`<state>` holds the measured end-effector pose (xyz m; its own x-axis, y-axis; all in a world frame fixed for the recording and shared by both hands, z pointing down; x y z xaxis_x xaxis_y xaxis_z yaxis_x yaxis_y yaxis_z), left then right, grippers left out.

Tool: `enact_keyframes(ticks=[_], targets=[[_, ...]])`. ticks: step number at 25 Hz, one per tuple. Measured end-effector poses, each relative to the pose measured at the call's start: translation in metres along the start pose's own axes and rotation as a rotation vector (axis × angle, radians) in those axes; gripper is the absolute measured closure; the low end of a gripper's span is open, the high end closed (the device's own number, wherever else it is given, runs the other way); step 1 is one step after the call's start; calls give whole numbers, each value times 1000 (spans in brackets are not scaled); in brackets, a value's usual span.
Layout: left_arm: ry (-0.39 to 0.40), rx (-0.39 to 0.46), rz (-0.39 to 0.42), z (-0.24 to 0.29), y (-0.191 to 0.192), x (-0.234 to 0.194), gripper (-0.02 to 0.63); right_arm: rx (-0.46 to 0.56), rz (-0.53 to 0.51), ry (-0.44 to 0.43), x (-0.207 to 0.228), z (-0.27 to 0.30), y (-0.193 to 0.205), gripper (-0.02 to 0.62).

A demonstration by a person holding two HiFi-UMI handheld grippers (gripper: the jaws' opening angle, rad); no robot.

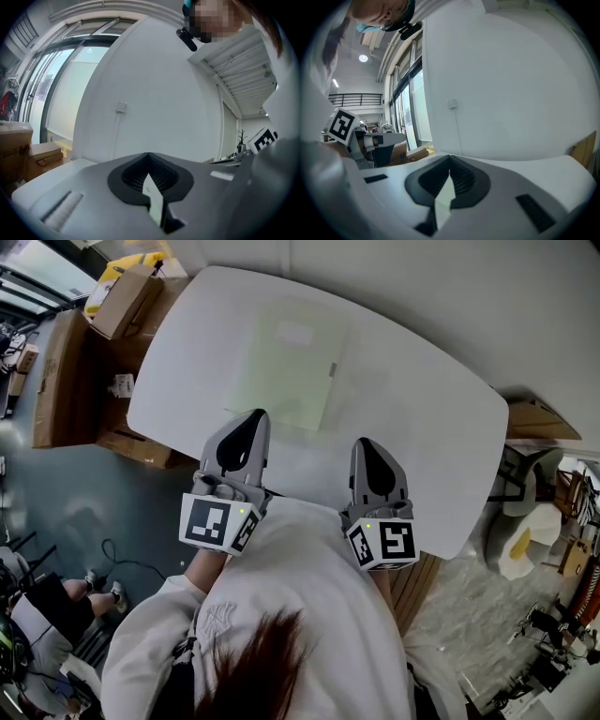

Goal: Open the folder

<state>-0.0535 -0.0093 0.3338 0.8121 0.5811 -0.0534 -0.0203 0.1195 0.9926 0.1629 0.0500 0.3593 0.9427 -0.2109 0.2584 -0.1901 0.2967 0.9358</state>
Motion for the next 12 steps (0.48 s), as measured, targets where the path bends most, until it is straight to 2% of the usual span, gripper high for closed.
enact_keyframes(ticks=[12], targets=[[9, 0, -3, 4, 1, -7, 598, 3, 1, 5, -3, 6, 0, 588]])
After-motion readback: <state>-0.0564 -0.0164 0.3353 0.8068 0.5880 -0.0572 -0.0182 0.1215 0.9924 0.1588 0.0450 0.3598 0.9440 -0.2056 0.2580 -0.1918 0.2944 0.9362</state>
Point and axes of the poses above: the fingertips, and each gripper's own axes: z forward along the fingers, x to its right, y out of its underside, the point moved 8 cm from there along -z, backward along the fingers, and after that the axes turned 6 degrees about z, right-handed, at the moved point
